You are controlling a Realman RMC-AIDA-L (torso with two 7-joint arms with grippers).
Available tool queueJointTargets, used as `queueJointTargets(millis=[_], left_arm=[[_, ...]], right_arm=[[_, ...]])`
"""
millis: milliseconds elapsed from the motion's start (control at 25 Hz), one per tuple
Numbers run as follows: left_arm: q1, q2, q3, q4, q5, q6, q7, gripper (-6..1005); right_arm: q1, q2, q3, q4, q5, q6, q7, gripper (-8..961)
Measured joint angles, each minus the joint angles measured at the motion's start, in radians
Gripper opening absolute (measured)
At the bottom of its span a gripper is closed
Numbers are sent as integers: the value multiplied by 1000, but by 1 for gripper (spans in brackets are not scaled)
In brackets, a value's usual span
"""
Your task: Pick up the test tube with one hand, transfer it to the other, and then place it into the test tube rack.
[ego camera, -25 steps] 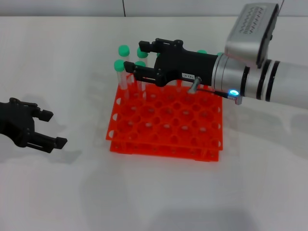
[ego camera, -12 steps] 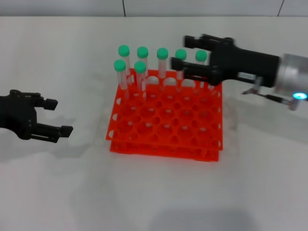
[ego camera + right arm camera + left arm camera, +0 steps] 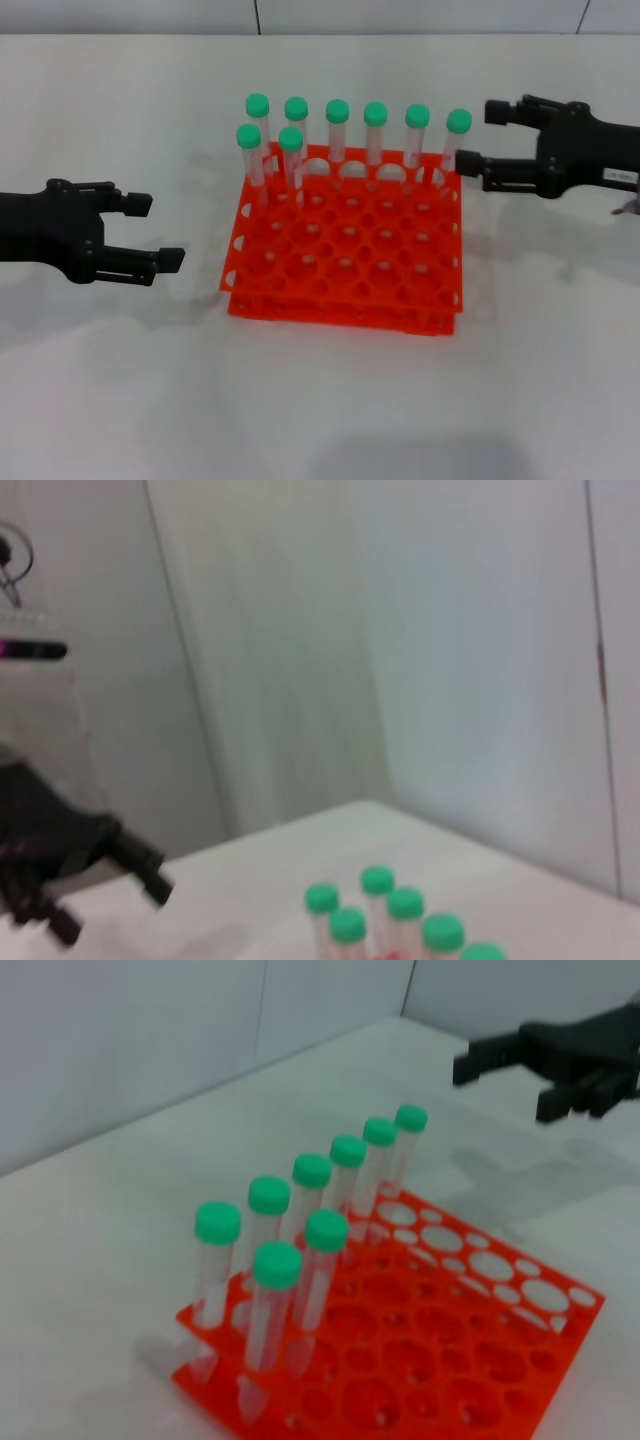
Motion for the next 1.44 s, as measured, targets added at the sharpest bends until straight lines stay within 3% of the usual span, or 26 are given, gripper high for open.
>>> queueJointTargets(millis=[240,400,720,1440], left_arm=[[23,-6,1,2,-76,12,0,887],[43,-7,1,5,-121,26,19,887],[82,6,-4,6,-161,63,50,888],[72,13,1,7,-154,78,64,887]], right_arm=[[-2,-4,120,-52,-187,-143,55,869],[-10,-7,142,-78,-216,-209,60,869],[-13,-8,145,-91,-230,-241,61,869],[-11,1,147,-113,-242,-242,70,870]])
